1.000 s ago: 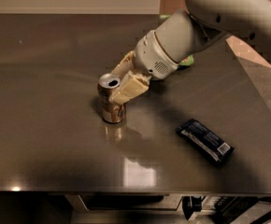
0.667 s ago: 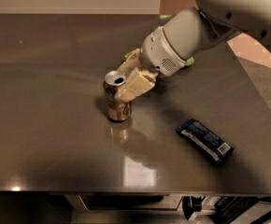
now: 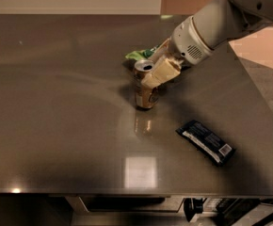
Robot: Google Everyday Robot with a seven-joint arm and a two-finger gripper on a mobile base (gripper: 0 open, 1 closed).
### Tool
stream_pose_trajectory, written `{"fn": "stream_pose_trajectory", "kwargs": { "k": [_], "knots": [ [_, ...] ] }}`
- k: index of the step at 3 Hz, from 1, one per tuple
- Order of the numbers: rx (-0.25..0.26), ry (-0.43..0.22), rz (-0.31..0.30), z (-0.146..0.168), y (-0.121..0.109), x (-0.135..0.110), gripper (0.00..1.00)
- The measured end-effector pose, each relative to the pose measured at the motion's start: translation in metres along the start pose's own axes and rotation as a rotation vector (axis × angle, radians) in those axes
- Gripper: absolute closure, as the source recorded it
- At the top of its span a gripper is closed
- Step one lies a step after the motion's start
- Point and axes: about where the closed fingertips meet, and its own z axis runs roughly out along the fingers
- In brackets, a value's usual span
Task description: Move orange can near green rice chip bag
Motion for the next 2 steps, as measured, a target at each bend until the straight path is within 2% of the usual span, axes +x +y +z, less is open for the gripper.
{"fn": "stream_pose_trajectory", "kwargs": {
  "k": [1, 2],
  "knots": [
    [0.079, 0.037, 0.109, -0.021, -0.031, 0.030, 1.00],
    [0.139, 0.040, 0.179, -0.037, -0.050, 0.053, 1.00]
  ]
}}
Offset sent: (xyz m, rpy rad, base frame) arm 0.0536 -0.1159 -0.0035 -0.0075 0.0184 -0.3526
